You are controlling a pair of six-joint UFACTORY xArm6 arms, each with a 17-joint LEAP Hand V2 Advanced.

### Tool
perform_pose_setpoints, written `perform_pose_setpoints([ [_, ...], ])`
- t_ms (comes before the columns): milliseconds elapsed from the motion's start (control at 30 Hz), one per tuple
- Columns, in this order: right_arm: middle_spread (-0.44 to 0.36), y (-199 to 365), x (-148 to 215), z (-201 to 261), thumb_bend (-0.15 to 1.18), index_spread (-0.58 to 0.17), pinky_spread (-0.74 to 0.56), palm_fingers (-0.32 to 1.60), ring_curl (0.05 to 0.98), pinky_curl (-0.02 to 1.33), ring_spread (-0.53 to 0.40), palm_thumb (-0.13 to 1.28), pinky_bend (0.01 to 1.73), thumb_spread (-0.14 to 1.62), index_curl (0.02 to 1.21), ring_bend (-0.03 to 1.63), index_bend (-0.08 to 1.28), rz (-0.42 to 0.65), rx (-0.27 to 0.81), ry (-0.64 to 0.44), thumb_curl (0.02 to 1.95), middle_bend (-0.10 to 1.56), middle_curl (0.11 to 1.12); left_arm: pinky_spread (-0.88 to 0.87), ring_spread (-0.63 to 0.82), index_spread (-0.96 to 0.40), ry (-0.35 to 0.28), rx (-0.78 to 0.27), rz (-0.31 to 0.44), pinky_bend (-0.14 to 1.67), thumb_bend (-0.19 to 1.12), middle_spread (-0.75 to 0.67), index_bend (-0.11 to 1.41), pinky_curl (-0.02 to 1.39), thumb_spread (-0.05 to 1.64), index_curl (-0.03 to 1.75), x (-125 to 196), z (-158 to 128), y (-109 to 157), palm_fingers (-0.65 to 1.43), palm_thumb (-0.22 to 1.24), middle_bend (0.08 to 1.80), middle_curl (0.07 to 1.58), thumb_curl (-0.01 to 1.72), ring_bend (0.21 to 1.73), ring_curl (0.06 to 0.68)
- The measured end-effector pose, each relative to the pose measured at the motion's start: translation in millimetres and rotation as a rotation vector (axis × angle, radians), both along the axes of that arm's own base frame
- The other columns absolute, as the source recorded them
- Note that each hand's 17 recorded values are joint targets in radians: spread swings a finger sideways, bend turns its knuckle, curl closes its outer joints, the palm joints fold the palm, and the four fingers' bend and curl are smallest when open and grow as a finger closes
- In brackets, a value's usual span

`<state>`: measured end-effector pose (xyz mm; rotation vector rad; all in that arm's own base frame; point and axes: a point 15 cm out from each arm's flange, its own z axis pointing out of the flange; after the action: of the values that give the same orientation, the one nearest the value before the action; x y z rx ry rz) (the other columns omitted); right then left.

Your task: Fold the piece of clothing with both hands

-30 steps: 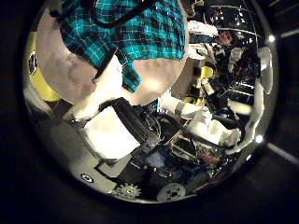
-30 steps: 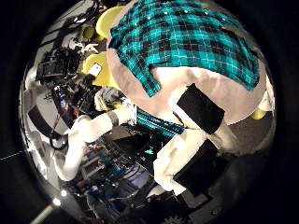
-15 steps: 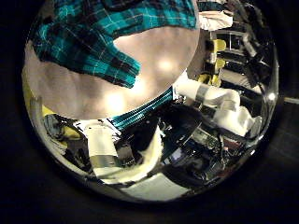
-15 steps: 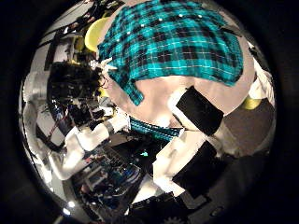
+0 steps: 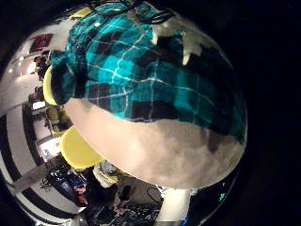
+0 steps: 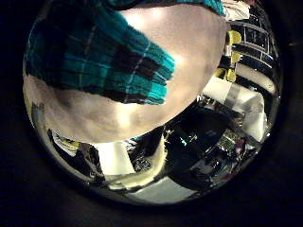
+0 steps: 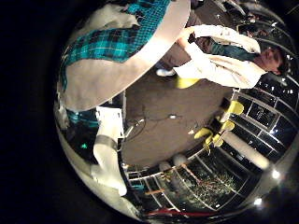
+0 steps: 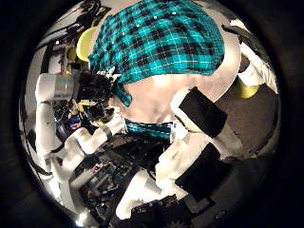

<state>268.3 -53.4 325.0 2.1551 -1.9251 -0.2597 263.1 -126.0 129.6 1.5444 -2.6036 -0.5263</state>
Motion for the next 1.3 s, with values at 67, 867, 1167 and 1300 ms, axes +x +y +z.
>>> perform_pose_setpoints([
  [67, -0.039, -3, -1, 0, -0.01, -0.351, 0.16, 0.40, 0.201, 0.00, -0.053, 0.66, 0.86, 1.39, 0.36, 0.91, 0.18, -0.002, 0.000, 0.000, 0.37, 0.41, 0.40, 0.25, 0.23, 0.05, -0.009, 0.006, 0.007, 0.44, 0.00, 0.13, 0.19, 0.36, 0.93, 0.36, 3, -1, -2, 0.24, 0.28, 0.34, 0.44, 0.33, 0.76, 0.213],
  [867, -0.171, -27, 27, -69, -0.03, -0.309, 0.05, 0.29, 0.212, 0.00, -0.089, 0.57, 0.92, 1.24, 0.33, 0.91, 0.17, 0.073, 0.055, 0.128, 0.36, 0.39, 0.39, -0.62, -0.47, -0.51, -0.150, -0.035, 0.077, 1.09, 0.05, -0.49, 0.39, 0.66, 1.19, 0.83, 43, 76, 0, 0.92, 0.80, 0.86, 0.98, 0.47, 1.32, 0.495],
  [1167, -0.064, -11, 30, -136, -0.03, -0.231, 0.08, 0.19, 0.200, 0.01, -0.038, 0.47, 0.87, 1.10, 0.33, 0.82, 0.17, 0.111, 0.056, 0.093, 0.33, 0.38, 0.39, -0.63, -0.47, -0.59, -0.133, -0.040, 0.077, 1.14, 0.00, -0.56, 0.37, 0.69, 1.21, 1.04, 43, 99, -1, 0.87, 0.82, 0.88, 1.06, 0.50, 1.37, 0.516],
  [1300, -0.035, 3, 34, -159, -0.03, -0.207, 0.09, 0.18, 0.200, 0.02, -0.023, 0.44, 0.85, 1.06, 0.33, 0.80, 0.16, 0.117, 0.039, 0.055, 0.32, 0.38, 0.39, -0.63, -0.46, -0.61, -0.133, -0.040, 0.077, 1.15, -0.01, -0.58, 0.34, 0.70, 1.21, 1.12, 45, 105, -1, 0.85, 0.83, 0.89, 1.09, 0.51, 1.39, 0.520],
])
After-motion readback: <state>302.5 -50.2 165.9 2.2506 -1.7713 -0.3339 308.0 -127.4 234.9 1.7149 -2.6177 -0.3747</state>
